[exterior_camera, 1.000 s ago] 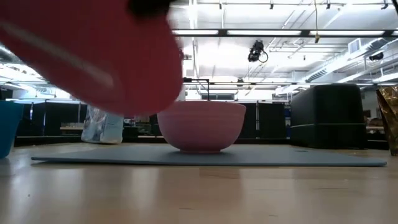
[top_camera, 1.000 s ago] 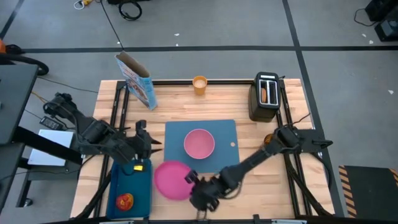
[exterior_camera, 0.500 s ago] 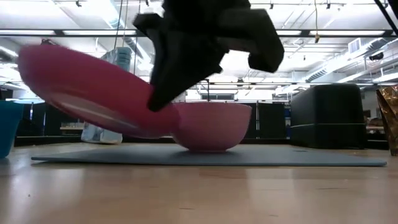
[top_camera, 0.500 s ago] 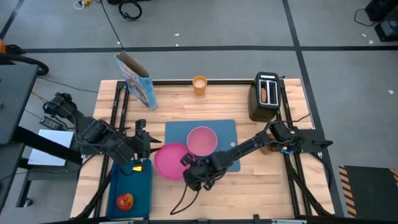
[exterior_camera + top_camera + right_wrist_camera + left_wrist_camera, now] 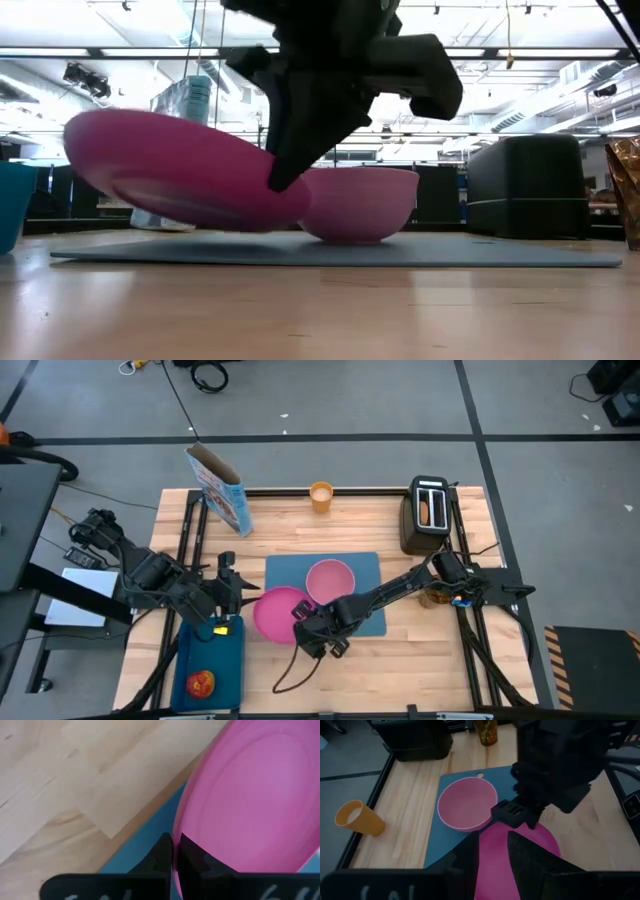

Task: Arrange a breakfast setting
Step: Put the pink plate on the blue tablemat to the bottom left of the pink bowl, then put the toasted bagel on the pink plate

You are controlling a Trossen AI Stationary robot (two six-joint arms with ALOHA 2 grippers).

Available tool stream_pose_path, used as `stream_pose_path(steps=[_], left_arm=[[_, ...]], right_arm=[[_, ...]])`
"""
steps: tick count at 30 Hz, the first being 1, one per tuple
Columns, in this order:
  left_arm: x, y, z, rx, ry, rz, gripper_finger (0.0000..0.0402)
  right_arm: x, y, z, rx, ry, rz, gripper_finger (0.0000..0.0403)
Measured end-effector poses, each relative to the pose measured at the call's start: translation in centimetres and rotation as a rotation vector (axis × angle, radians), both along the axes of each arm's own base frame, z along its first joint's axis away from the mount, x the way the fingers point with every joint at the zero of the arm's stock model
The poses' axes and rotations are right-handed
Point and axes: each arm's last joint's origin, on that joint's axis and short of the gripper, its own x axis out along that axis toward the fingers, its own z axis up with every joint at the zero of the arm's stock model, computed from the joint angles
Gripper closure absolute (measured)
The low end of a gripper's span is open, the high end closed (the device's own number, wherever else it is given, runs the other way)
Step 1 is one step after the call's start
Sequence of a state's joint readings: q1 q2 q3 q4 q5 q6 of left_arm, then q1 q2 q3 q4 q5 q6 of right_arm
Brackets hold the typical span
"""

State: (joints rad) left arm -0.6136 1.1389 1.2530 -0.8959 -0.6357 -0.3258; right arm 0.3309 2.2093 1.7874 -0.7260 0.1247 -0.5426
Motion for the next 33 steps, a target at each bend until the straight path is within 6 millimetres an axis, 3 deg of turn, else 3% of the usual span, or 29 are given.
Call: stream_pose_path(steps=[9,21,27,33], left_arm=[[0.0,0.0,0.0,0.0,0.0,-0.001,0.0292],[0.0,0.0,0.0,0.018,0.004,-0.014,0.0292],[0.0,0.0,0.0,0.061,0.011,-0.043,0.0292],[0.3,0.0,-0.9,0.09,0.024,-0.031,0.0292]], right_arm=[[0.2,-0.7,0.0,0.037,0.013,-0.006,0.0355],[0.0,-0.7,0.5,-0.01,-0.004,-0.062,0.0284],[-2.1,-1.7,6.3,0.025,-0.071,-0.225,0.0275],[-6.4,-6.0,11.2,0.015,-0.107,-0.57,0.0272]])
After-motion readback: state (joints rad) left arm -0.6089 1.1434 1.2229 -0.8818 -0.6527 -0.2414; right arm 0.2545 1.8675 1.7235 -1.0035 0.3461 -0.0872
